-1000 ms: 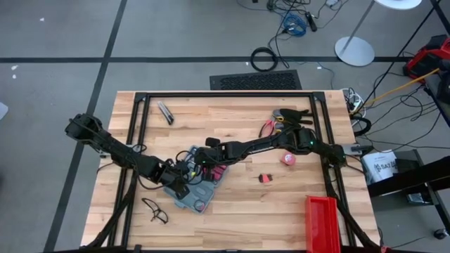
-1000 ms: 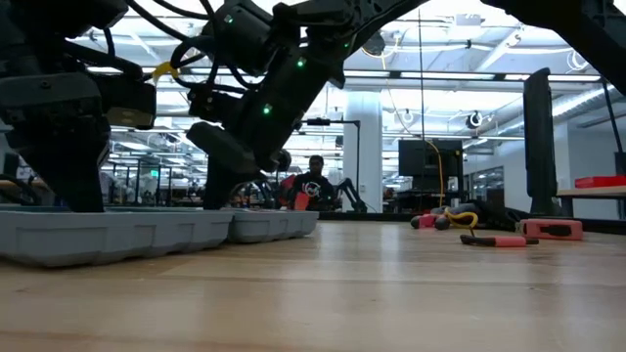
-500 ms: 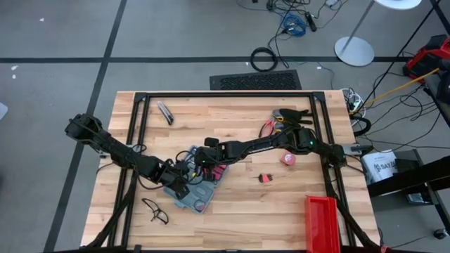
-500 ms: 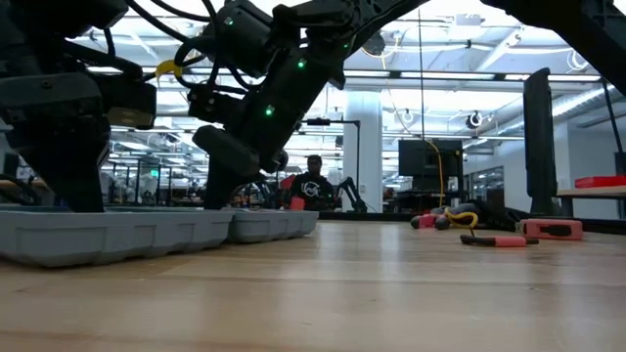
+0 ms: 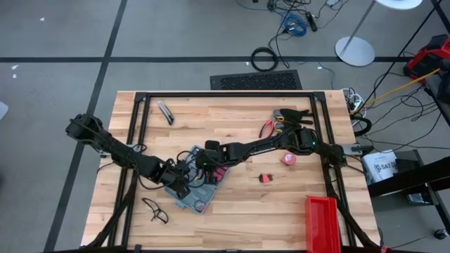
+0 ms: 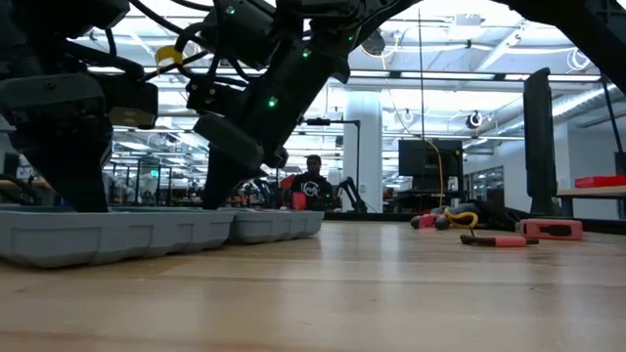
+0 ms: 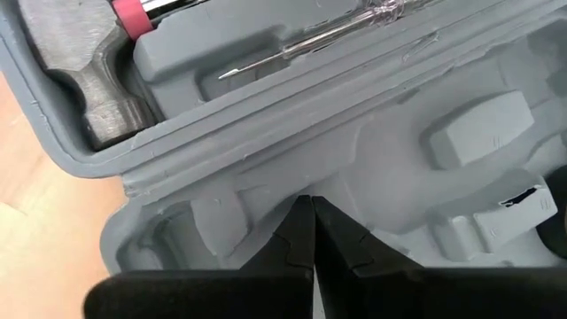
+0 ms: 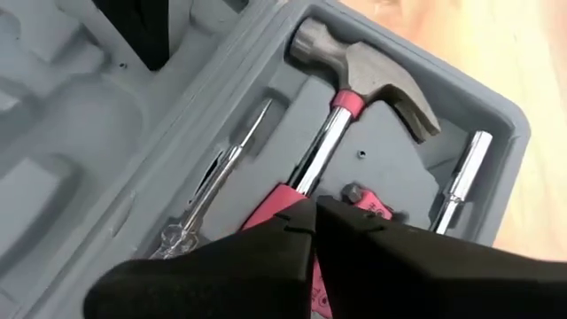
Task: Prefit tool cases
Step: Put the pink terminal block into the gray prefit tool case
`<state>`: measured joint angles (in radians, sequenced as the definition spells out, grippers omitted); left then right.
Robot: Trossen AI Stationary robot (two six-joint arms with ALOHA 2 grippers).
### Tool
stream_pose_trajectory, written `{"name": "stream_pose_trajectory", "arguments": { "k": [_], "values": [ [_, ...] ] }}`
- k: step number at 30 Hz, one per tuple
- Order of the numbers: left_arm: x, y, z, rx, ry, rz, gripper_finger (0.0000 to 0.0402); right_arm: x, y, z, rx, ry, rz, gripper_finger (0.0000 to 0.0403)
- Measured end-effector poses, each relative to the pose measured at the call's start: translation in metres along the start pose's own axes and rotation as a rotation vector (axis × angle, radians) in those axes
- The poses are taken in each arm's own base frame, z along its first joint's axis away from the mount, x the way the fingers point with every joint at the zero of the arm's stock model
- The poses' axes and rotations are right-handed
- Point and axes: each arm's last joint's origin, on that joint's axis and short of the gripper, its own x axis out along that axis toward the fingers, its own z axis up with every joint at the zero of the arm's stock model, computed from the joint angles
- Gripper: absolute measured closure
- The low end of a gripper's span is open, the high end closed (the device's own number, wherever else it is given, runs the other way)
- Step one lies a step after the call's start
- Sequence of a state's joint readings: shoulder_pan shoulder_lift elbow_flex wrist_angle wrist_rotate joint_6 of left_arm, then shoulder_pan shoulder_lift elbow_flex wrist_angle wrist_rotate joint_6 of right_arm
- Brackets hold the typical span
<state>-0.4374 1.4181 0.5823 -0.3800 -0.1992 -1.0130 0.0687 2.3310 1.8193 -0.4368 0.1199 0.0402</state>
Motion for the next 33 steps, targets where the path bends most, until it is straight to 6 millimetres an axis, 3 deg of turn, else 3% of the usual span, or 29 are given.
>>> {"name": "stream_pose_trajectory", "arguments": {
  "k": [7, 12, 33],
  "values": [
    [0.0, 0.0, 0.0, 0.001, 0.0, 0.001, 0.0401, -0.002, 0.001, 0.01, 0.012, -0.093, 0.005, 0.0403],
    [0.0, 0.001, 0.0, 0.002, -0.001, 0.007, 0.0401, 0.012, -0.003, -0.002, 0.011, -0.01, -0.025, 0.0403],
    [0.0, 0.001, 0.0, 0.008, -0.004, 0.011, 0.0401, 0.014, -0.027, -0.007, 0.086, 0.029, -0.216, 0.0403]
  ]
}}
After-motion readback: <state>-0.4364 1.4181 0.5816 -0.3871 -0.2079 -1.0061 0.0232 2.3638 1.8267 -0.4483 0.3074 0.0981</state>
